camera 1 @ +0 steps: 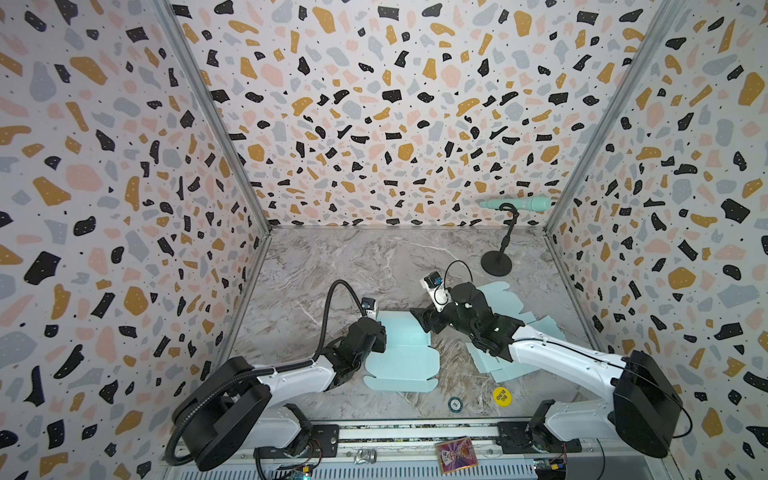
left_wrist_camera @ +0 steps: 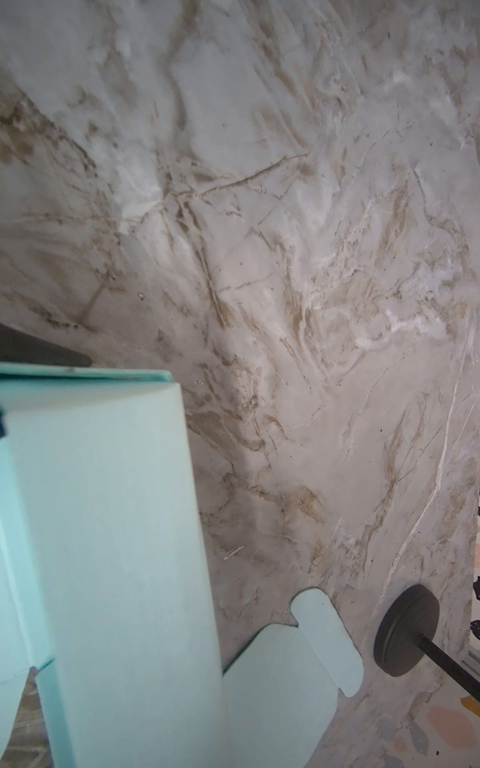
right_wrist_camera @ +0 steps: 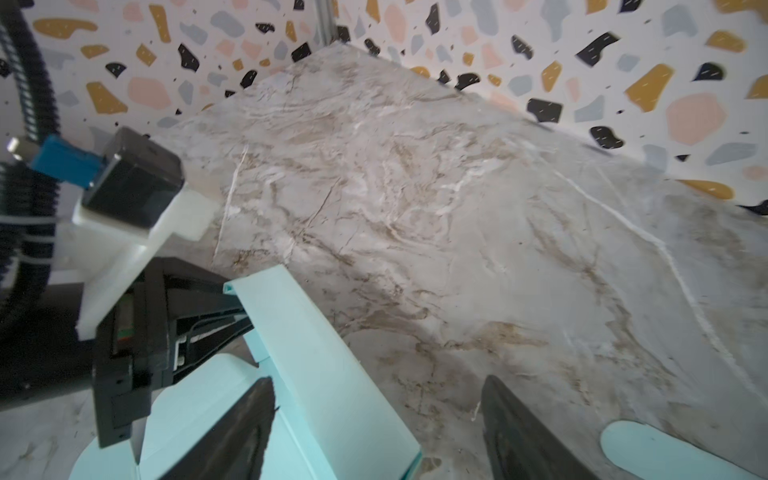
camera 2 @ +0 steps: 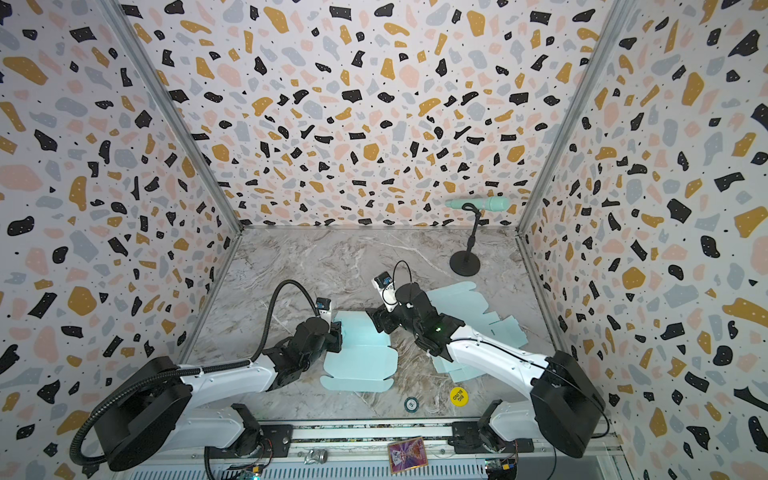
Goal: Fold the paper box
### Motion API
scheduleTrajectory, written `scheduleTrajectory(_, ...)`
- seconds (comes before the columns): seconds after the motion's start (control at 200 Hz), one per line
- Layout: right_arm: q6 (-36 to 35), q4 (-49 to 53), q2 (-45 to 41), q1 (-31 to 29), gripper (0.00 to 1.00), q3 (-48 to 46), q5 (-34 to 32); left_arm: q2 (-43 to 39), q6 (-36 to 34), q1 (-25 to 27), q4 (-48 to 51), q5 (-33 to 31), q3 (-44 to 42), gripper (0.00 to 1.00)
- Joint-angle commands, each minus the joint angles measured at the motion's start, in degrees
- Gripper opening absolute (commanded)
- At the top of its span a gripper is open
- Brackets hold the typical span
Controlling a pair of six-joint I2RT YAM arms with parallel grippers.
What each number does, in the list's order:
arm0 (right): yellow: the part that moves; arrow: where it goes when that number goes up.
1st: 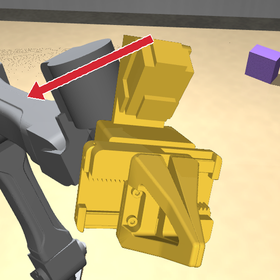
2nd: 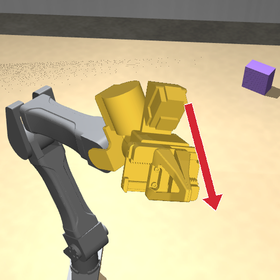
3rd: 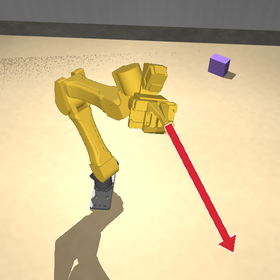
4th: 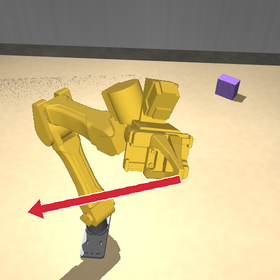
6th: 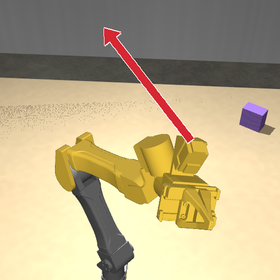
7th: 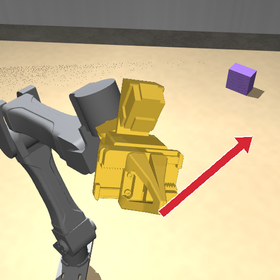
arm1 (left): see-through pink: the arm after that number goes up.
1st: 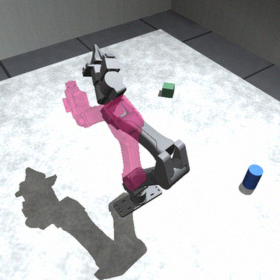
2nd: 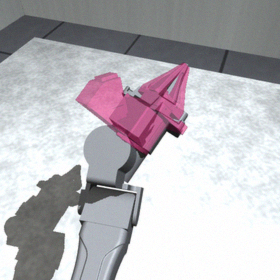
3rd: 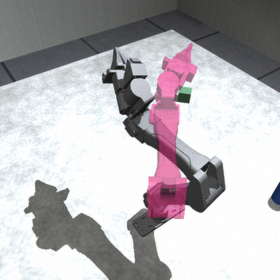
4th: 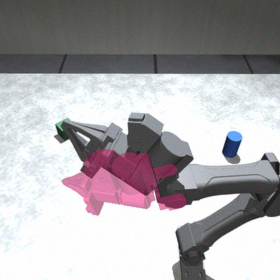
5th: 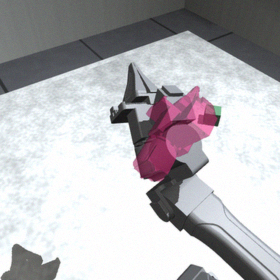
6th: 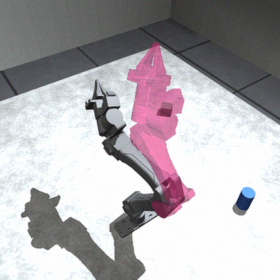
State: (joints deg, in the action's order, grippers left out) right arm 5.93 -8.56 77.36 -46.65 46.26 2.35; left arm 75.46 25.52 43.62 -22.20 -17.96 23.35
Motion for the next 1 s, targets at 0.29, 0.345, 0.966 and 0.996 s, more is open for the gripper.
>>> scheduleTrajectory(0.29,-4.4,1.2,8.4,1.9,0.8,5.0,10.8,2.2,-3.9,0.3,-3.9,1.3,-0.6,0.11)
scheduleTrajectory(0.345,-5.1,1.8,9.4,1.9,0.8,5.8,10.1,2.4,-3.9,0.3,-4.0,1.3,-0.8,0.13)
scheduleTrajectory(0.966,-8.5,7.0,13.3,2.4,0.76,10.3,5.4,-6.3,-2.0,0.3,-4.1,1.6,-8.4,0.37)
scheduleTrajectory(0.996,-9.1,7.0,13.6,2.3,0.76,10.4,5.5,-6.3,-2.5,0.3,-4.6,1.5,-8.5,0.38)
